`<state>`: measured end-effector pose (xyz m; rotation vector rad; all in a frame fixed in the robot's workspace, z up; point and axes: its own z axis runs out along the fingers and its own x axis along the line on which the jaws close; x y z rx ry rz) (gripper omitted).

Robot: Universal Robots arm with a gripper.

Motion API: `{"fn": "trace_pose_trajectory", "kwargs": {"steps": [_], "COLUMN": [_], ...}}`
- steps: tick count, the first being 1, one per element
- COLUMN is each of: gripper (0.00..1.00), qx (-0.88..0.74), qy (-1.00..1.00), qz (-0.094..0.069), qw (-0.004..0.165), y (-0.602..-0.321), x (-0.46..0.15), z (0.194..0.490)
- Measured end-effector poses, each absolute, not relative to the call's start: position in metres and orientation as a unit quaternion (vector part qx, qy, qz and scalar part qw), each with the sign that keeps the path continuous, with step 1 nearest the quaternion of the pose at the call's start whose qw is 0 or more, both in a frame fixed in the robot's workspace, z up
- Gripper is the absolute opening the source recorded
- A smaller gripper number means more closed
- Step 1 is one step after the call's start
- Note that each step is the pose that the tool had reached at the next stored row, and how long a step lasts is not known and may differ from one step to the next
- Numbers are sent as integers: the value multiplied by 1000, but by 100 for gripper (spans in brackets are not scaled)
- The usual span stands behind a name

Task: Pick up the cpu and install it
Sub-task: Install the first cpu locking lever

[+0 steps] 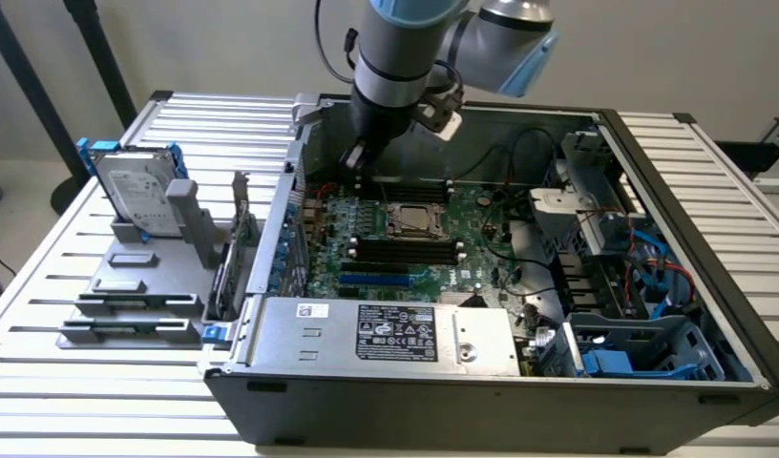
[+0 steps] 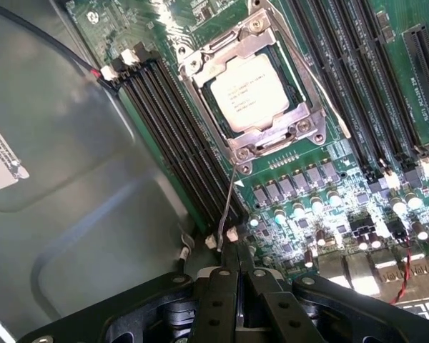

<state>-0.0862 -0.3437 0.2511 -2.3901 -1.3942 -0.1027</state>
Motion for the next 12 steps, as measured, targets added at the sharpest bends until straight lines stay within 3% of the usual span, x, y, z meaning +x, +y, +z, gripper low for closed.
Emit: {"fn": "trace_pose_trajectory", "kwargs": {"steps": [12], "gripper": [11], "qx": [-846], "qy": [-502], "qz": [-84], "qw": [158], "y": [-344], "x": [-77], "z": [251]}}
